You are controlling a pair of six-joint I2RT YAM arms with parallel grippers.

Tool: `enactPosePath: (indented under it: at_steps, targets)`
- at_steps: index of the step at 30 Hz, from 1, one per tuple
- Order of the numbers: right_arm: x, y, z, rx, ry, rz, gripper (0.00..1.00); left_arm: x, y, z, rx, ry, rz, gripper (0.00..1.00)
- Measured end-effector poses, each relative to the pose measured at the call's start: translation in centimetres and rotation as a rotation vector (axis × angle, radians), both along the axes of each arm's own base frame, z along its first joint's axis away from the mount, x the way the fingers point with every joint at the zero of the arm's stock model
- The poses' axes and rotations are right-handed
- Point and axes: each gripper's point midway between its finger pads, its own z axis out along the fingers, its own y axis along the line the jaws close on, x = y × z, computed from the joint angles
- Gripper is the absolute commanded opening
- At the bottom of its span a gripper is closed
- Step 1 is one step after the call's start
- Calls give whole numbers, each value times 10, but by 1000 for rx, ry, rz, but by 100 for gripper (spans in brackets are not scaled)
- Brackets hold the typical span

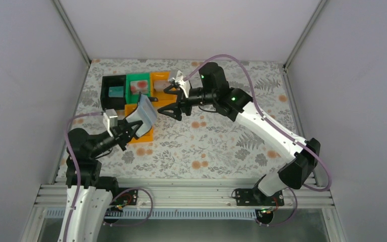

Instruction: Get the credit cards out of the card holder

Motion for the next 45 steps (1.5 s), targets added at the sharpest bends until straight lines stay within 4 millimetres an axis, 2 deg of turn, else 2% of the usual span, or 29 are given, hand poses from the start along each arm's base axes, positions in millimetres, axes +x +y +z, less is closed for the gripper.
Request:
enactPosePath:
  at_steps: [3,10,14,17,19,24,27,28,31,32,34,35,37,40,43,45]
  targets:
    - [-4,-8,1,13,-33,90,99,-13,-9,6,60,-81,-85,2]
    - [-9,-17,-1,23,-86,187,99,-50,-24,37,171,-302,-278,2]
    - [-23,-18,-4,37,-79,268,99,-54,-27,35,187,-327,-322,2]
    - [-36,-18,-2,55,-89,338,94,-52,-27,34,187,-320,-326,2]
    - [-45,-17,-3,60,-96,375,83,-50,-27,33,185,-316,-327,2]
    - [-58,-13,-6,58,-95,419,36,-50,-27,35,179,-314,-326,2]
    - [-62,-13,-6,60,-100,434,11,-48,-27,36,179,-316,-319,2]
    - [-63,-13,-6,60,-102,434,5,-47,-26,36,180,-316,-314,2]
    - [-68,-17,-8,59,-101,431,4,-41,-24,33,181,-294,-277,4]
    - [-69,-19,-8,58,-104,426,4,-38,-22,33,180,-284,-258,13]
    - [-68,-20,-7,56,-109,409,4,-27,-17,33,176,-256,-190,46]
    - [-66,-20,-7,54,-108,394,4,-21,-14,33,179,-251,-150,57]
    - [-59,-18,-7,48,-97,349,4,0,0,32,178,-215,-5,65]
    - [-40,-15,-9,23,-57,234,4,28,26,24,185,-162,201,66]
    - [2,-13,-15,-40,16,-11,4,45,48,14,212,-129,350,66]
    - [38,-14,-19,-73,60,-206,4,46,53,15,228,-144,381,57]
